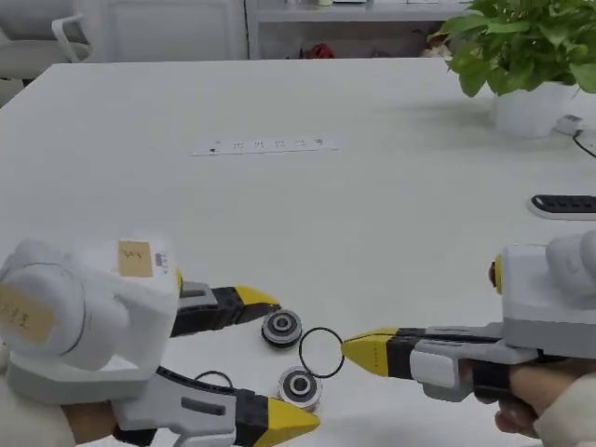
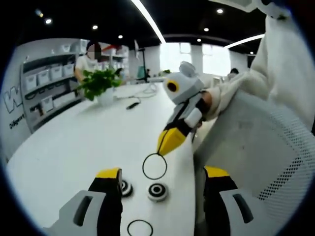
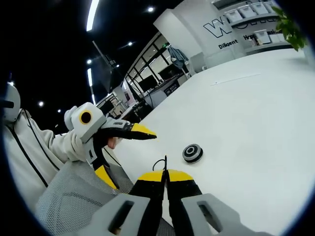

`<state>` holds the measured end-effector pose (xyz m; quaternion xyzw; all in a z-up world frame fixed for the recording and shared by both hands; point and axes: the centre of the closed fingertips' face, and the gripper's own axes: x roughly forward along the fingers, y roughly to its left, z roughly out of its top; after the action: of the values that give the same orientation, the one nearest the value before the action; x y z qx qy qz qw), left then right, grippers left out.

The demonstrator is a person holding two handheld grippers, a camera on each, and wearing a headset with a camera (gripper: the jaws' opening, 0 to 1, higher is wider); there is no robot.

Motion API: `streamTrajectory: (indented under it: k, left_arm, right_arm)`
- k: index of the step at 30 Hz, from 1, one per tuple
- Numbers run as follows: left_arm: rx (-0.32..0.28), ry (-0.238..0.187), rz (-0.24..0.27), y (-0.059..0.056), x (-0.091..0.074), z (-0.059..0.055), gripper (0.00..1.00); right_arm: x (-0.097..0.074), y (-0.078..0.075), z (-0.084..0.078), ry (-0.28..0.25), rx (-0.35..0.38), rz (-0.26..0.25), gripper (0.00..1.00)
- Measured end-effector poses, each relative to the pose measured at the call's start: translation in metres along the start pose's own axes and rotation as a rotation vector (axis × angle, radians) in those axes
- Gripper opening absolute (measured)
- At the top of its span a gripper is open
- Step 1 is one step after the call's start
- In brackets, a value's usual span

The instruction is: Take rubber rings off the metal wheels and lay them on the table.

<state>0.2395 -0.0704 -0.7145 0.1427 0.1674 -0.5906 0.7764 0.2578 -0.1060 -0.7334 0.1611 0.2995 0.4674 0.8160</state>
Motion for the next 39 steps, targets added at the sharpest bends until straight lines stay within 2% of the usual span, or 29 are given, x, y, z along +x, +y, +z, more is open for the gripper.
streamTrajectory:
  k: [5, 10, 16, 21, 28, 39]
  left_arm:
    - [0.012, -0.016, 0.036, 0.008, -0.017, 0.005, 0.76]
    - [0.003, -0.023, 0.087, 0.019, -0.031, 0.004, 0.80]
    - [-0.013, -0.044, 0.111, 0.024, -0.046, 0.006, 0.82]
    - [-0.025, -0.039, 0.132, 0.028, -0.057, 0.001, 0.86]
    - [-0.055, -0.054, 0.159, 0.033, -0.076, -0.005, 0.86]
    - [-0.077, -0.072, 0.173, 0.036, -0.099, -0.011, 0.87]
  right_arm:
    - [-0.002, 0.004, 0.005, -0.004, -0.004, -0.011, 0.00]
    - [-0.005, 0.007, 0.008, -0.010, -0.003, -0.024, 0.00]
    - [-0.008, 0.012, 0.012, -0.014, -0.012, -0.043, 0.00]
    - [-0.011, 0.016, 0.018, -0.024, -0.017, -0.055, 0.00]
    - [-0.014, 0.022, 0.019, -0.033, -0.024, -0.071, 0.00]
    - [-0.017, 0.034, 0.028, -0.042, -0.054, -0.093, 0.00]
